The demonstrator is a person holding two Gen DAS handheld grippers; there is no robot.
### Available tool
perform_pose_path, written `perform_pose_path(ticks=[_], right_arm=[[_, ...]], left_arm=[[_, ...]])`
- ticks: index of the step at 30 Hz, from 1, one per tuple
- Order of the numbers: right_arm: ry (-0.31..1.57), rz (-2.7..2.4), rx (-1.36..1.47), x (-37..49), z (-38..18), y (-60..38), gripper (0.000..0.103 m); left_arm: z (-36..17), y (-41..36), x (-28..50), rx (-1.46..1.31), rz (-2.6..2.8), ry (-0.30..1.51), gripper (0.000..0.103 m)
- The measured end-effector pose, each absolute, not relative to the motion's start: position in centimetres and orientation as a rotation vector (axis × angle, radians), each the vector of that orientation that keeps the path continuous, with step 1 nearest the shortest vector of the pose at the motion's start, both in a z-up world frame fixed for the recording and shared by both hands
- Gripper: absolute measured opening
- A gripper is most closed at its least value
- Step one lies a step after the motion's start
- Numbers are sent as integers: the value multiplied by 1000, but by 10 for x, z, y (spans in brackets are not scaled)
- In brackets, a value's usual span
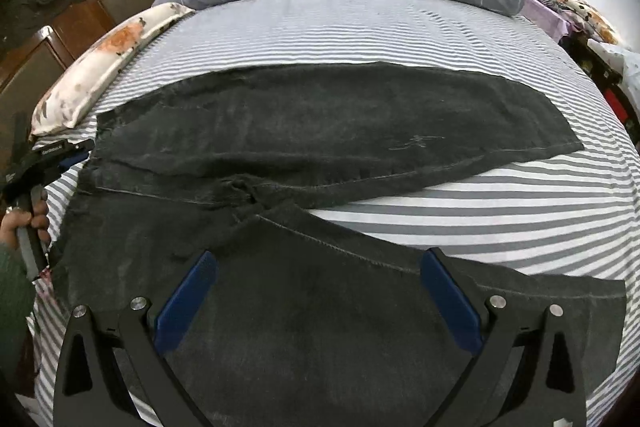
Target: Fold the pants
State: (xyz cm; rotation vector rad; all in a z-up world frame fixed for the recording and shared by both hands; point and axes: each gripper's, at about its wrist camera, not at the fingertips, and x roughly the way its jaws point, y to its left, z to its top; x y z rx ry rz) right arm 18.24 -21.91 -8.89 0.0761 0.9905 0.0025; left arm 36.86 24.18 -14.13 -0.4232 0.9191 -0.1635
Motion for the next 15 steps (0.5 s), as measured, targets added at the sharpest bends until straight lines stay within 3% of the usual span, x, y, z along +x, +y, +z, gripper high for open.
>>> perform_pose_path(ticks=[15], right_arm=[[1016, 16, 31, 223, -117, -209, 101]], left_arm=[[-147, 241, 443, -458, -285, 926, 30]])
